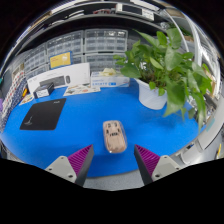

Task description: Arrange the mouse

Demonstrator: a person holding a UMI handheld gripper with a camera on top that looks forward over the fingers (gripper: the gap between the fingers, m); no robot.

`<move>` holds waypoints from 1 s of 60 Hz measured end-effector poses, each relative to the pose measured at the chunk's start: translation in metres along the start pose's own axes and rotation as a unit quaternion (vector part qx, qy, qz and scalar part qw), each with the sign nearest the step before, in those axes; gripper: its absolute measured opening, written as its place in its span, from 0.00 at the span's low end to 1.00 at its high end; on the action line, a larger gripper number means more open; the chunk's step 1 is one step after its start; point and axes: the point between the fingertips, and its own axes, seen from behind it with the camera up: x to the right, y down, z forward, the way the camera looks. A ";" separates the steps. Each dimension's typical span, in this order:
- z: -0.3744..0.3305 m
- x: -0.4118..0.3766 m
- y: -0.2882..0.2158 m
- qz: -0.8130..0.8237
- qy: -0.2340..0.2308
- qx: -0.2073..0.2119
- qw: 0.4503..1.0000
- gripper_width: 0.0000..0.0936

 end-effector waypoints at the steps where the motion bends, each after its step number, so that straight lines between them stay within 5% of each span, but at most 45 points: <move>1: 0.006 0.001 -0.003 0.000 -0.001 -0.001 1.000 0.86; 14: 0.060 0.002 -0.025 -0.002 -0.017 -0.020 1.000 0.70; 17: 0.065 0.000 -0.029 -0.004 -0.022 -0.016 1.000 0.53; 34: 0.066 -0.003 -0.027 -0.014 -0.015 -0.032 0.999 0.34; 44: 0.059 -0.004 -0.032 0.000 0.018 -0.049 0.999 0.34; 60: -0.025 -0.072 -0.195 0.000 0.053 0.079 0.996 0.34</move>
